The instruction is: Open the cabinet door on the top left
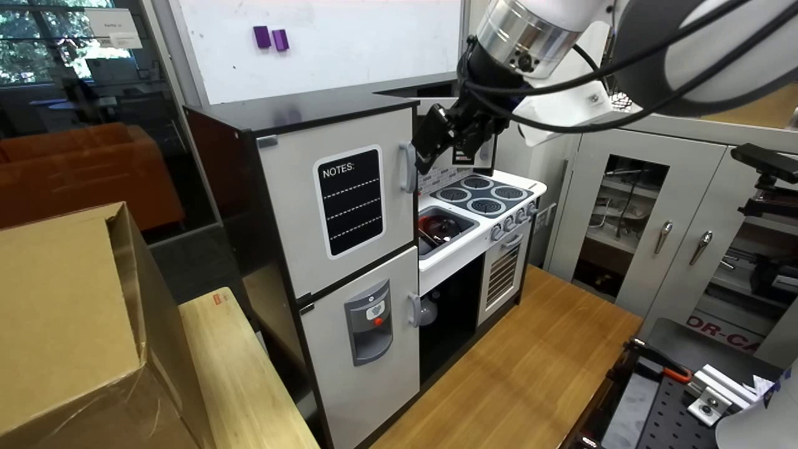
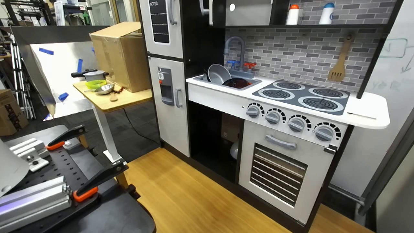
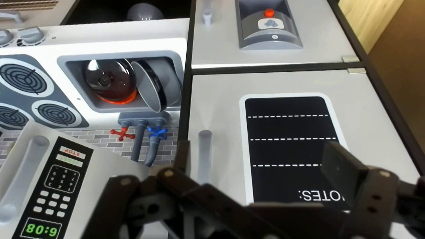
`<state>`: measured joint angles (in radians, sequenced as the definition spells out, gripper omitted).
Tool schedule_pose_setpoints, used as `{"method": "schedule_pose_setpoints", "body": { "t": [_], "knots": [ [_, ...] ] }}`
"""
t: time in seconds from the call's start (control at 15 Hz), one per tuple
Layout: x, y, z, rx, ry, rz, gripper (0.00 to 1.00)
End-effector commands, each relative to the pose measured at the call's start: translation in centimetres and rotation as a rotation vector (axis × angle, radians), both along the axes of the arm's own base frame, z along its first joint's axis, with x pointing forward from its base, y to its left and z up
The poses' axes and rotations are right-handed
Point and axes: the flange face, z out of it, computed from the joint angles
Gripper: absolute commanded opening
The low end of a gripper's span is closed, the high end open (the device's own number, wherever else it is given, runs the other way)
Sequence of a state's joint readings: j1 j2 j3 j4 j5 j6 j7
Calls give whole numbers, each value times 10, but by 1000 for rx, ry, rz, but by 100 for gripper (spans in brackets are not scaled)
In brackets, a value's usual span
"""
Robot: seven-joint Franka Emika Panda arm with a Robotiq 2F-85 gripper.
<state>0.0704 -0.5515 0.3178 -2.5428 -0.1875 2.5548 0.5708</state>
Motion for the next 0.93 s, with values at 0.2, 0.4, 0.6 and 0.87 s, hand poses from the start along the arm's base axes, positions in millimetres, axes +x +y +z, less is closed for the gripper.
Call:
{"method": "schedule_pose_setpoints", "body": {
  "t": [0.2,0.4,0.6,0.87],
  "knots": [
    [-8,-3,-6,3,-17,3,100],
    [-8,-2,-6,3,-16,3,100],
    [-6,-3,-5,12,-31,-10,100],
    [-2,-3,3,54,-144,-13,100]
  ]
}}
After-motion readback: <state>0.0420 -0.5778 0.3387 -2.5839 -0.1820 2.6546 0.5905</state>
